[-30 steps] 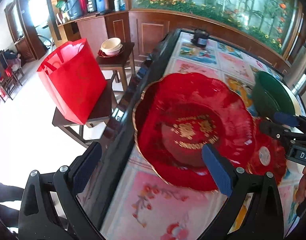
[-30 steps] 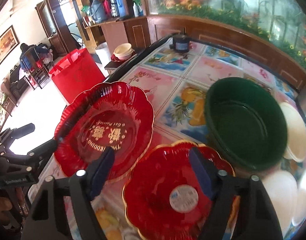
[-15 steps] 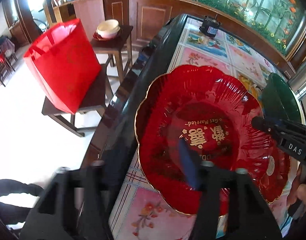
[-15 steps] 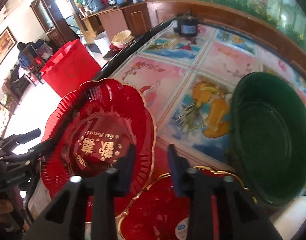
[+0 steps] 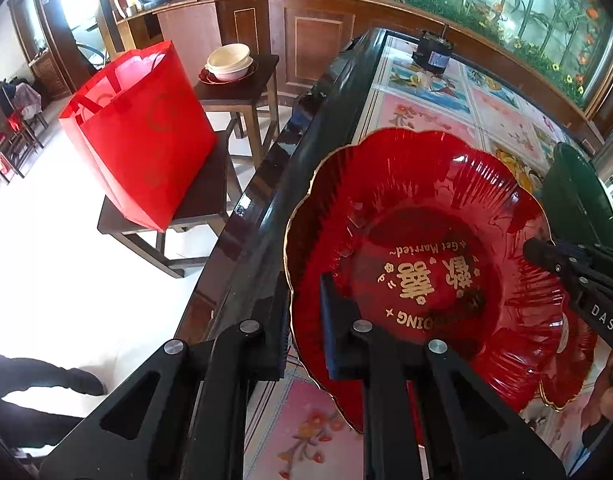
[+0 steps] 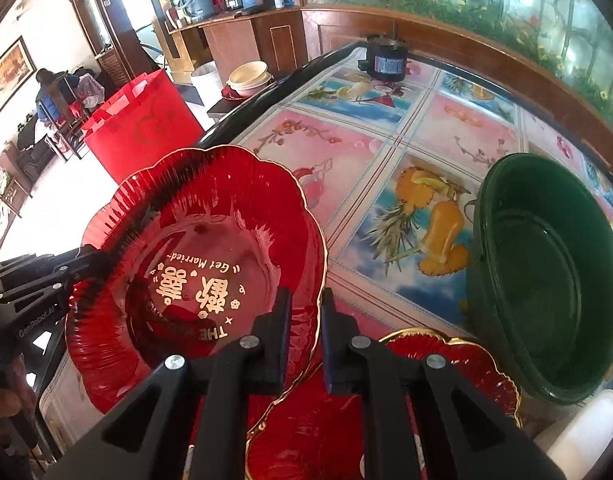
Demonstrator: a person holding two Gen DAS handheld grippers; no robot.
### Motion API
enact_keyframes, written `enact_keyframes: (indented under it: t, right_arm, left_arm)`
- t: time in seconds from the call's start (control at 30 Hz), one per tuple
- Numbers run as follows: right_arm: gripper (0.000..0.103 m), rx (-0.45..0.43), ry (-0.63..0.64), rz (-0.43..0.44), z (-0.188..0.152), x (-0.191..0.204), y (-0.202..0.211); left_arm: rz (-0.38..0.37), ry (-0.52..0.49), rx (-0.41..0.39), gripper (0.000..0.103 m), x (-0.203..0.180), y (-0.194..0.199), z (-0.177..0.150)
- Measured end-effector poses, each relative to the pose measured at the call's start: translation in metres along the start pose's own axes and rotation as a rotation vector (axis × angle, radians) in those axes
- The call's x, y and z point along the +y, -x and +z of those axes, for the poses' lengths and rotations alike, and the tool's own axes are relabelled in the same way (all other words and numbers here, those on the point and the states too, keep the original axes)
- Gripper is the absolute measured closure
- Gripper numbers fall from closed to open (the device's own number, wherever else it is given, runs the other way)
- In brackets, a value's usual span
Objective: Organize plates and bowls
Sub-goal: 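Hold the large red plate low with the left tool while the right tool approaches the small red plate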
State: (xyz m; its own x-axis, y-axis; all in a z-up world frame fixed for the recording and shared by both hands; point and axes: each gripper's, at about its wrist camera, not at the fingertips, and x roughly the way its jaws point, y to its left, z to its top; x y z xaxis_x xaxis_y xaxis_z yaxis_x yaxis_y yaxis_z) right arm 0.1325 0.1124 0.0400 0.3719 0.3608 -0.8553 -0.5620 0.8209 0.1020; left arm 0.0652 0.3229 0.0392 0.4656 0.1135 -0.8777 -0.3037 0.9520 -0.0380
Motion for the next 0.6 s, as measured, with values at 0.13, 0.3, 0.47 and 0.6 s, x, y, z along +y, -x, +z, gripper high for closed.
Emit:
enact_keyframes:
  t: [0.13, 0.3, 0.47, 0.6]
  right_arm:
    - [0.091, -0.009, 0.005, -0.001, -0.002, 0.005, 0.01]
    - [0.091, -0.037, 0.018, -0.006, -0.011, 0.014, 0.027]
    - [0.089, -0.036, 0.018, 0.006, -0.029, 0.02, 0.043]
    - [0.088, -0.053, 0.008, 0.023, -0.052, 0.024, 0.06]
  left_arm:
    - [-0.005, 0.003, -0.015, 0.09, 0.001, 0.011, -0.002]
    - [-0.013, -0.01, -0.051, 0.09, 0.005, 0.035, -0.011]
    - [-0.029, -0.04, -0.067, 0.09, 0.004, 0.053, -0.029]
    - [-0.05, -0.05, -0.074, 0.09, 0.008, 0.067, -0.05]
